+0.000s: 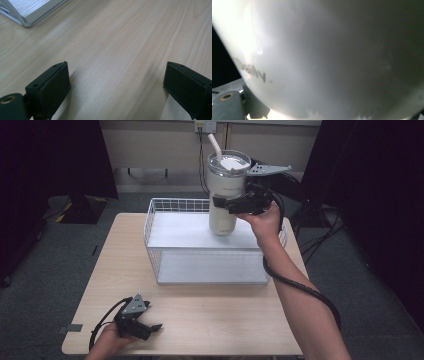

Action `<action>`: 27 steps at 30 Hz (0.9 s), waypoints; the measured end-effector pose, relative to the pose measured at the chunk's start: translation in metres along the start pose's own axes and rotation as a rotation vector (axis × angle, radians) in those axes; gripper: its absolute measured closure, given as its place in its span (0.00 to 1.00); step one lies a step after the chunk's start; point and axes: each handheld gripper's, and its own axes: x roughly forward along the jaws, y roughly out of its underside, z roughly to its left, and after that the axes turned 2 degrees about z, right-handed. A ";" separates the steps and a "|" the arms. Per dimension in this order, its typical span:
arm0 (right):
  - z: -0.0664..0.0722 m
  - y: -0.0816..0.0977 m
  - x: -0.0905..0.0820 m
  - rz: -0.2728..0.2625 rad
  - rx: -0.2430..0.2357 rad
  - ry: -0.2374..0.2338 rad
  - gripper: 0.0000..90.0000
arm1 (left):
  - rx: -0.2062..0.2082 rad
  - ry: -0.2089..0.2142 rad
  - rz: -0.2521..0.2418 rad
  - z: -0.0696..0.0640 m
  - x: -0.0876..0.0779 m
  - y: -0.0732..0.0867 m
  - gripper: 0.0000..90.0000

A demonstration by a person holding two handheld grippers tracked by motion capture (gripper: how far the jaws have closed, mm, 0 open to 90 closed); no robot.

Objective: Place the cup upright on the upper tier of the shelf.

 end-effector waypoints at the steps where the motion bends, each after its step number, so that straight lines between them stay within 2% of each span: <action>1: -0.001 0.000 0.001 -0.007 0.007 0.006 0.10 | 0.000 0.000 0.000 0.000 0.000 0.000 0.07; 4: -0.003 0.002 0.003 -0.011 0.020 0.013 0.10 | 0.000 0.001 0.000 0.000 0.000 0.000 0.07; 15: -0.005 0.004 0.009 0.003 0.019 0.031 0.10 | 0.000 0.001 0.000 0.000 0.000 0.000 0.07; 27: -0.003 0.014 0.018 -0.007 0.018 0.035 0.10 | 0.000 0.001 0.000 0.000 0.000 0.000 0.07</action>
